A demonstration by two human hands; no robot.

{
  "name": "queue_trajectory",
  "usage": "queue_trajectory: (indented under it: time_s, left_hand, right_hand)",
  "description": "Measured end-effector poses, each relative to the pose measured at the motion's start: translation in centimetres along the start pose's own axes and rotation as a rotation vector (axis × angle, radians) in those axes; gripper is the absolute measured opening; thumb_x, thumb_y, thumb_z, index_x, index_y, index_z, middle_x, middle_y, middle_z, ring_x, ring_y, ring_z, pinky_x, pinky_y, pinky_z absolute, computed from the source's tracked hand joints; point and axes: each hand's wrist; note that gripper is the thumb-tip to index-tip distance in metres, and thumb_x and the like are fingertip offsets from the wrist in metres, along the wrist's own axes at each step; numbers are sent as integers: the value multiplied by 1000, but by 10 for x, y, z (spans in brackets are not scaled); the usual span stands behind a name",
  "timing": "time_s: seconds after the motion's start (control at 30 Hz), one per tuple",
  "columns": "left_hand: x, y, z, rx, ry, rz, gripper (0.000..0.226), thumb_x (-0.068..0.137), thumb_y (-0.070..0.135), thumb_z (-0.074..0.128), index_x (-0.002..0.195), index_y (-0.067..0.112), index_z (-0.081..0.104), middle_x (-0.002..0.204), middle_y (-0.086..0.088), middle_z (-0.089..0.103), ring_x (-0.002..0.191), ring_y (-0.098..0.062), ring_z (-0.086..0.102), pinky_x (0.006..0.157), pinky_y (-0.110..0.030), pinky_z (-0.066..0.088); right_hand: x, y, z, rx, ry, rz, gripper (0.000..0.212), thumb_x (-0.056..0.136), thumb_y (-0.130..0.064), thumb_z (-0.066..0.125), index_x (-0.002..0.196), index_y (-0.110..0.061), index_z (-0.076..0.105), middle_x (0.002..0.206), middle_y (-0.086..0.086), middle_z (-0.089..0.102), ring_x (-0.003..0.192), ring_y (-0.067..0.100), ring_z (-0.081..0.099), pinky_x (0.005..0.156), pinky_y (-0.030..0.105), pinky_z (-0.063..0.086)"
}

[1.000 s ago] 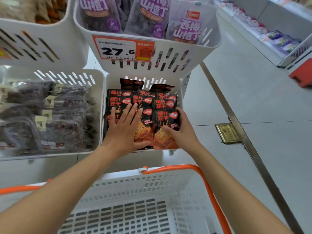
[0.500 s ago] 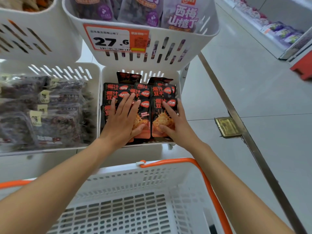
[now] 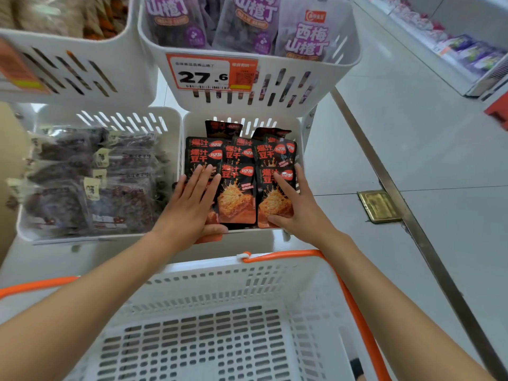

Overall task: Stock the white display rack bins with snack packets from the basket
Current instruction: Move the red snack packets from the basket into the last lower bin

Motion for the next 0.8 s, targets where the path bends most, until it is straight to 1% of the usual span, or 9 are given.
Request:
queue_trajectory:
  time_s: [0.07,0.13,0.2,0.27,0.33,0.43,0.57,0.67,0.8]
  left_hand:
    - [10,-3,1,-35,7,-2,109,83,85,10,157,4,10,164,-17,5,152,-32,1,121,-55,14]
    - [23,-4,-6,-58,28,-17,111,82,85,20,156,3,11,164,-18,6,152,-33,1,122,-52,11]
    - [31,-4,-14,-31,67,-49,112,77,85,32,150,0,29,156,-22,26,145,-38,23,118,-52,22]
    - [28,-2,-21,-2,72,-110,106,75,87,33,138,2,45,140,-19,45,127,-37,45,102,-49,37]
    - [18,-1,-20,-2,84,-140,101,78,84,27,135,4,49,133,-17,51,120,-36,50,92,-47,42]
    - [2,-5,-13,-35,67,-81,101,82,80,23,148,5,38,150,-16,40,135,-35,40,101,-50,41]
    - [-3,-13,-9,40,24,-14,106,83,83,17,157,6,15,164,-12,14,152,-30,12,120,-47,16]
    - [-2,-12,-5,80,-11,38,104,85,82,12,156,5,18,163,-16,18,151,-32,14,120,-49,11]
    - [-1,-15,-3,54,-17,37,105,84,83,13,157,8,16,164,-15,13,152,-30,10,121,-48,6]
  right_hand:
    - [1,-4,-2,-31,54,-4,84,79,-32,82,148,-35,34,160,-19,-14,150,14,14,115,35,35]
    - [1,-7,-4,-72,89,-3,78,75,-33,84,141,-30,41,162,-9,-1,148,18,18,116,36,34]
    - [0,-8,-6,-129,70,-14,79,73,-37,84,139,-27,42,161,-4,7,148,21,17,118,39,31]
    - [-1,-6,-7,-177,36,-36,83,73,-38,82,143,-24,40,162,-1,8,150,21,12,119,40,28]
    - [-2,-4,-7,-171,18,-55,86,76,-35,82,147,-25,35,163,-2,5,151,19,9,119,41,28]
    - [-1,-3,-4,-137,5,-55,95,78,-34,81,153,-32,24,163,-8,-1,151,17,6,118,42,32]
    - [2,-2,-5,-143,-15,-64,99,76,-39,82,154,-37,22,162,-14,-12,151,14,-1,118,40,32]
    - [5,-2,-7,-228,-42,-61,100,77,-42,81,155,-38,19,162,-13,-14,152,15,-3,116,42,34]
    - [4,-3,-5,-273,-22,-90,98,80,-41,78,156,-35,17,164,-5,-14,152,18,-7,120,43,25]
Point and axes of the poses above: each hand's wrist, its own x-axis towards the middle knuckle, its own z-axis out of the palm, y = z × x
